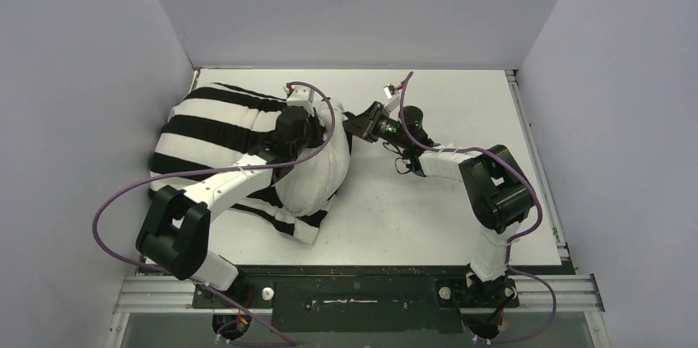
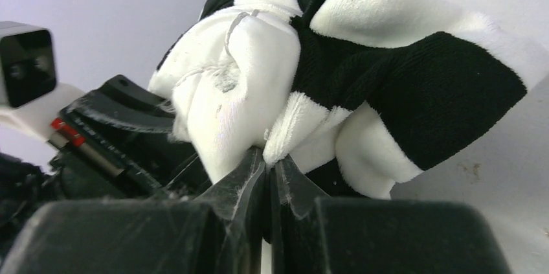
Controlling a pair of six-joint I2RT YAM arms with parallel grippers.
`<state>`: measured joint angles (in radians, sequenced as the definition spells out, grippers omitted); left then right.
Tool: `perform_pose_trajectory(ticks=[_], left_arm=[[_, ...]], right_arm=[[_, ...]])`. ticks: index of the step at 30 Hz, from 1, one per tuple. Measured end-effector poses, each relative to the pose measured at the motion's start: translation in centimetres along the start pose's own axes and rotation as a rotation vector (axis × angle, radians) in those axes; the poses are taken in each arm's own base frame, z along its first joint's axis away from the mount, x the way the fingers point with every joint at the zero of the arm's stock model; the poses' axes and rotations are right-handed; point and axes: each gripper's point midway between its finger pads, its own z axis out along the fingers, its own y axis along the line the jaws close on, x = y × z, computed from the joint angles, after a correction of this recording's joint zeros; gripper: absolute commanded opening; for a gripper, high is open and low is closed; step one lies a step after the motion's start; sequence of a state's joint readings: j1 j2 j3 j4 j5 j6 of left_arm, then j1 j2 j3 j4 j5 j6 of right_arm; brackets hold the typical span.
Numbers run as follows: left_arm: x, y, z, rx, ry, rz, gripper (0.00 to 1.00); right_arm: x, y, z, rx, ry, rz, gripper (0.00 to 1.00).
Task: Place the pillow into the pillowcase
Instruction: Stuff the pillow into the pillowcase.
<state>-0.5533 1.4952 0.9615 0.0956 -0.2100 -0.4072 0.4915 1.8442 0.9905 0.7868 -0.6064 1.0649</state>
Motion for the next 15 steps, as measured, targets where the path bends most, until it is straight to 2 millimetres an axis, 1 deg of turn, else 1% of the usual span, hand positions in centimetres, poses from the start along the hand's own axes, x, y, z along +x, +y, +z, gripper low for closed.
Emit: perform_pose_trajectory(ticks=[3, 7, 11, 13, 15], left_arm=[[-0.3, 0.9, 0.5, -0.027, -0.017, -0.022, 0.0], [-1.0, 1.5, 1.2, -0.051, -0.048, -0.04, 0.0], [-0.7, 1.8, 3.1, -0.093, -0.047, -0.052, 0.0], [-0.2, 2.3, 4.2, -0.121, -0.048, -0.062, 0.0], [0.2, 2.7, 4.9, -0.143, -0.054, -0.071, 0.0]], right_arm=[[-0.2, 0.7, 0.1, -0.02, -0.007, 0.023, 0.0], [-0.3, 1.9, 0.3, -0.061, -0.021, 0.031, 0.0], [-0.6, 1.7, 0.3, -0.047, -0.038, 0.009, 0.0], [-0.7, 1.5, 0.3, -0.035, -0.05, 0.012, 0.0], [-0.8, 1.1, 0.3, -0.018, -0.056, 0.022, 0.0]])
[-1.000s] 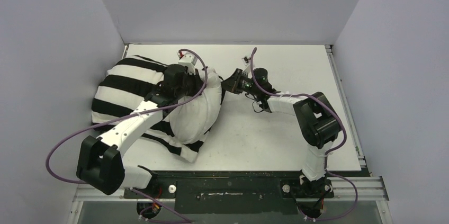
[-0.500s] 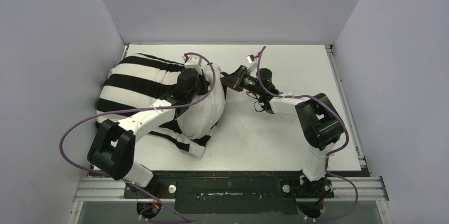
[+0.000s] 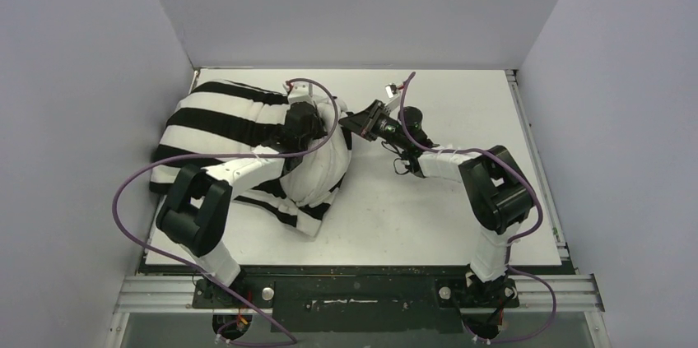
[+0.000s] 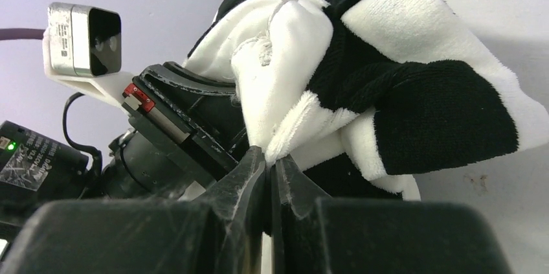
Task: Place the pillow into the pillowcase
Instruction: Stuff the pillow into the pillowcase.
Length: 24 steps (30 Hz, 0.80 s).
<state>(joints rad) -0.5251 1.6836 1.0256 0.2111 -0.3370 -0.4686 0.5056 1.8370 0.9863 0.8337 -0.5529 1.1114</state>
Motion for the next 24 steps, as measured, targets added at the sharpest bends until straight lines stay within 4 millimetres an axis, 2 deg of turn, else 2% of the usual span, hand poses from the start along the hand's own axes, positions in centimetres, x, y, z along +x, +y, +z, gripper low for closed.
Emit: perform_pose_trajectory(ticks=[4, 8, 11, 13, 17, 20, 21, 23, 24], left_arm=[[0.1, 0.6, 0.1, -0.017, -0.04, -0.023, 0.0], [-0.8, 0.7, -0.2, -0.028, -0.081, -0.039, 0.0], [-1.3, 0.7, -0.5, -0.038, -0.12, -0.068, 0.0], [-1.7, 0.7, -1.3, -0.038, -0.169, -0.097, 0.0], [-2.9, 1.0, -3.1, -0.03, -0.268, -0.167, 0.0], [-3.6, 1.1, -3.8, -0.019, -0.297, -0.201, 0.0], [-3.9, 1.0, -4.1, -0.011, -0.301, -0.206, 0.01], [-4.6, 0.8, -4.7, 0.018, -0.3, -0.214, 0.18], [-4.8, 0.7, -5.0, 0.034, -0.287, -0.212, 0.31]], right_arm=[[0.1, -0.1, -0.2, 0.026, 0.009, 0.005, 0.0], [0.1, 1.5, 0.2, 0.011, 0.006, -0.023, 0.0], [-0.9, 2.5, 0.8, -0.003, -0.014, -0.03, 0.0], [-1.5, 3.4, 1.2, -0.021, -0.024, -0.017, 0.0], [-3.1, 5.4, 3.5, -0.118, -0.039, 0.063, 0.0], [-3.1, 5.9, 3.9, -0.152, -0.03, 0.101, 0.0], [-3.0, 6.0, 3.9, -0.155, -0.023, 0.104, 0.0], [-2.6, 6.3, 3.9, -0.167, -0.012, 0.09, 0.0], [-2.4, 6.3, 3.8, -0.169, -0.008, 0.078, 0.0]])
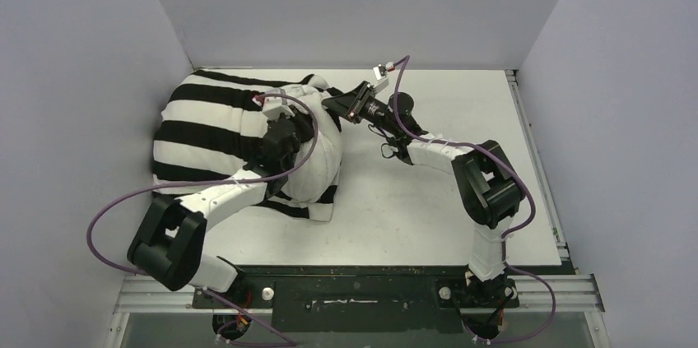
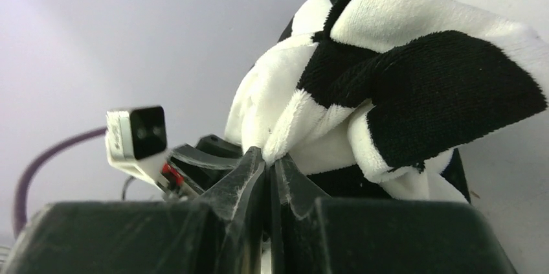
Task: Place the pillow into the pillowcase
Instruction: Stuff the pillow into the pillowcase.
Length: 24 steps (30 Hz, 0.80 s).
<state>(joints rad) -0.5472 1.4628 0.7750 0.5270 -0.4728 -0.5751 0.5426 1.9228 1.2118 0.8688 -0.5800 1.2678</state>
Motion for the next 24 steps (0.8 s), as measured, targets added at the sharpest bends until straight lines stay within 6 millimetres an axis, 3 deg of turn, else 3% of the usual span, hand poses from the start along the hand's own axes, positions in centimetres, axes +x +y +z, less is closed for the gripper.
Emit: perform_pose_trajectory(ticks=[2, 4, 10, 14, 24], left_arm=[[-0.4, -0.4, -0.7, 0.027, 0.036, 0.004, 0.46], [-1.3, -1.4, -1.9, 0.067, 0.08, 0.01, 0.55], [-6.3, -5.0, -6.9, 0.204, 0.14, 0.044, 0.62], [-8.7, -5.5, -9.1, 0.222, 0.147, 0.074, 0.68], [-8.7, -5.8, -11.1, 0.228, 0.231, 0.184, 0.74]], right_arm=[[0.5, 0.0, -0.4, 0.0, 0.006, -0.025, 0.0], [0.9, -0.1, -1.0, 0.005, 0.009, -0.042, 0.0], [1.4, 1.5, -1.6, -0.063, 0.018, -0.082, 0.0], [2.1, 3.0, -1.6, -0.116, 0.041, -0.103, 0.0], [2.7, 3.5, -2.0, -0.11, 0.081, -0.16, 0.0]])
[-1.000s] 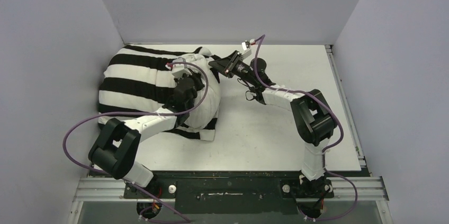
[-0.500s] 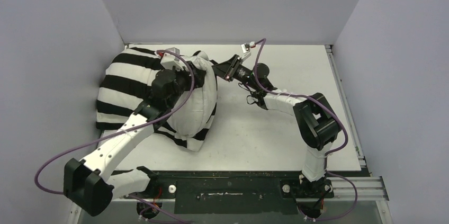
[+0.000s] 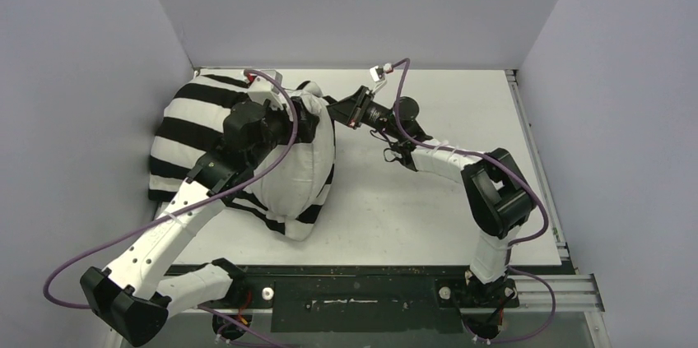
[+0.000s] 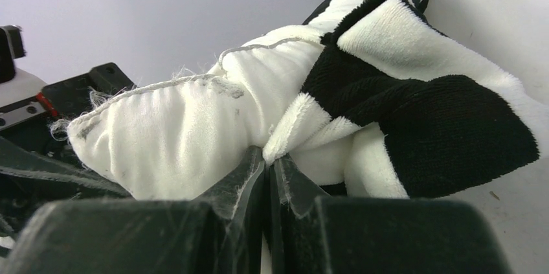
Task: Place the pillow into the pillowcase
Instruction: Stuff the pillow into the pillowcase.
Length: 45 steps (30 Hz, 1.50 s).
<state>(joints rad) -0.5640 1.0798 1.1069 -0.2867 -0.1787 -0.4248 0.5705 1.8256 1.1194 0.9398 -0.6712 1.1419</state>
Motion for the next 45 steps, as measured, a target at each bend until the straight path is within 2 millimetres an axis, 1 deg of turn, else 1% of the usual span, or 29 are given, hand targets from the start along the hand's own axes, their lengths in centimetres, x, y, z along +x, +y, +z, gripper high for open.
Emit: perform_pose_trajectory(ticks=[3, 6, 9, 12, 13, 15, 18, 19, 21, 23, 24, 25, 26, 27, 28, 31, 33, 35, 37, 38, 40, 42, 45], left_arm=[[-0.2, -1.0, -0.5, 0.045, 0.019, 0.02, 0.73], [-0.5, -2.5, -1.2, 0.121, 0.042, 0.02, 0.73], [-0.8, -3.7, -2.4, 0.188, 0.053, 0.015, 0.73], [-1.4, -4.7, -3.7, 0.239, 0.035, 0.014, 0.73], [-1.6, -4.9, -3.8, 0.248, 0.031, 0.019, 0.73], [-1.7, -5.5, -3.3, 0.258, 0.038, 0.04, 0.73], [-1.8, -6.9, -0.5, 0.241, 0.046, 0.089, 0.74], [-1.4, -7.2, 0.5, 0.229, 0.049, 0.109, 0.74], [0.8, -7.6, 3.0, 0.192, 0.092, 0.164, 0.75], [3.4, -7.6, 4.7, 0.161, 0.146, 0.21, 0.74], [4.5, -7.6, 5.4, 0.151, 0.168, 0.226, 0.72], [5.5, -7.7, 6.1, 0.146, 0.181, 0.237, 0.61], [6.2, -7.6, 6.7, 0.142, 0.183, 0.241, 0.37], [6.6, -7.5, 7.2, 0.135, 0.175, 0.239, 0.16], [7.0, -7.3, 7.6, 0.126, 0.169, 0.231, 0.0], [9.1, -5.8, 9.2, 0.057, 0.177, 0.226, 0.0], [10.9, -4.4, 10.5, -0.003, 0.183, 0.22, 0.0], [13.3, -2.6, 11.2, -0.049, 0.184, 0.204, 0.0], [14.8, -1.0, 11.6, -0.063, 0.178, 0.155, 0.0], [15.1, -0.2, 11.9, -0.06, 0.169, 0.115, 0.0], [14.7, 0.8, 12.8, -0.05, 0.148, 0.039, 0.0], [14.2, 0.8, 13.8, -0.038, 0.142, -0.004, 0.0], [15.1, 0.5, 15.2, -0.032, 0.171, -0.029, 0.0]], right_arm=[[-0.1, -0.2, -0.2, 0.022, 0.006, -0.023, 0.0], [-0.6, -0.7, -0.8, 0.049, 0.004, -0.04, 0.0], [-1.4, -2.4, -2.0, 0.1, -0.007, -0.047, 0.0], [-2.0, -4.4, -3.6, 0.16, -0.019, -0.047, 0.0], [-2.1, -5.0, -4.2, 0.18, -0.022, -0.046, 0.0], [-1.8, -6.0, -5.6, 0.22, -0.022, -0.048, 0.0], [-1.7, -6.4, -7.0, 0.261, -0.023, -0.061, 0.0], [-1.9, -6.4, -7.4, 0.27, -0.026, -0.071, 0.0], [-2.0, -6.1, -7.9, 0.273, -0.031, -0.083, 0.0], [-2.0, -5.4, -8.3, 0.268, -0.034, -0.104, 0.0], [-2.1, -5.1, -8.4, 0.267, -0.034, -0.11, 0.0], [-2.1, -4.9, -8.5, 0.267, -0.033, -0.117, 0.0], [-2.1, -4.8, -8.5, 0.269, -0.031, -0.124, 0.0], [-2.1, -4.9, -8.6, 0.272, -0.029, -0.129, 0.0], [-2.0, -5.1, -8.6, 0.278, -0.026, -0.128, 0.0], [-2.2, -5.9, -9.3, 0.304, -0.027, -0.131, 0.0], [-2.2, -7.0, -10.2, 0.332, -0.032, -0.129, 0.0], [-2.1, -7.8, -11.0, 0.354, -0.029, -0.126, 0.0], [-1.5, -7.8, -11.4, 0.351, -0.009, -0.12, 0.0], [-1.2, -7.4, -11.2, 0.334, 0.0, -0.114, 0.0], [-0.8, -6.2, -10.6, 0.285, 0.0, -0.125, 0.0], [0.1, -5.4, -9.9, 0.249, 0.005, -0.155, 0.0], [1.7, -5.2, -9.2, 0.255, 0.026, -0.241, 0.0]])
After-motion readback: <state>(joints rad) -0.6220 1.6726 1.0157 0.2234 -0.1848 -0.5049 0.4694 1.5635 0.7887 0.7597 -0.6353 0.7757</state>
